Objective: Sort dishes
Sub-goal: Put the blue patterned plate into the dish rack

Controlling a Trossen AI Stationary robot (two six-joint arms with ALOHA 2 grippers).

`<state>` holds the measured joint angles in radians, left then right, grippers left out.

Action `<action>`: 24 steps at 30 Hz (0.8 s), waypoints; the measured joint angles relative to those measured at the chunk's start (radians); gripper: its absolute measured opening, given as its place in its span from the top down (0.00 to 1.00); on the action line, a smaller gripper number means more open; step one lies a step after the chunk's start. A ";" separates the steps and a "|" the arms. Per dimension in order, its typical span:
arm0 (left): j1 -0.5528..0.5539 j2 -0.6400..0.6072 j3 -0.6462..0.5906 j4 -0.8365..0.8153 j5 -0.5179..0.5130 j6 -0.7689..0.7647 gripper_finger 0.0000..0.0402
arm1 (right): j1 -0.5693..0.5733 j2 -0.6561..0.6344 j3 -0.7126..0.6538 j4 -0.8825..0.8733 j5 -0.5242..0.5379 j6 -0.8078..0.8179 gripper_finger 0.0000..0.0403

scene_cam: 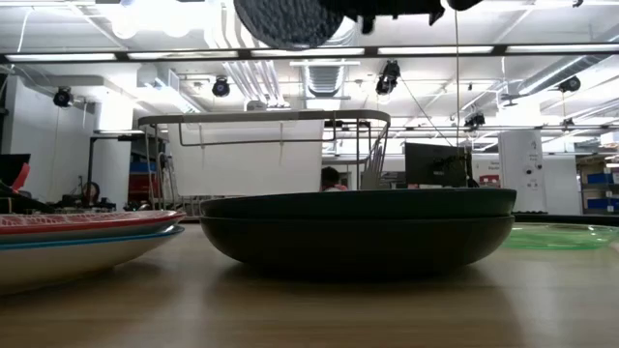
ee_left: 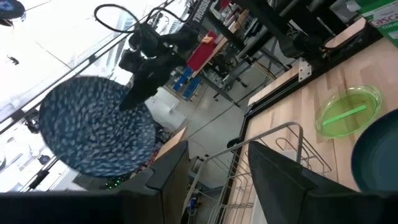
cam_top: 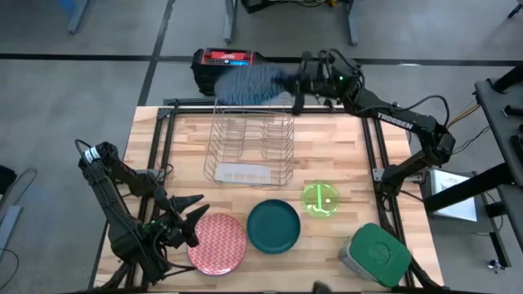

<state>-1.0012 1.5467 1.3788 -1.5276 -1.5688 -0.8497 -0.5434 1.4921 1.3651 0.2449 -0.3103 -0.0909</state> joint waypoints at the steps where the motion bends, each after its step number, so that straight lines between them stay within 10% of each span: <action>1: 0.000 0.000 0.000 0.000 0.000 0.000 0.61 | 0.000 0.000 0.000 -0.012 0.079 0.012 0.99; 8: 0.000 -0.005 0.000 0.000 -0.002 -0.005 0.61 | 0.003 0.004 -0.032 -0.064 0.416 0.031 0.99; 24: 0.000 -0.006 0.000 0.000 -0.002 -0.008 0.61 | 0.008 0.234 -0.048 -0.070 0.370 -0.088 0.99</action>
<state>-1.0012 1.5410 1.3785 -1.5276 -1.5707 -0.8577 -0.5350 1.7257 1.3174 0.1748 0.0600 -0.1788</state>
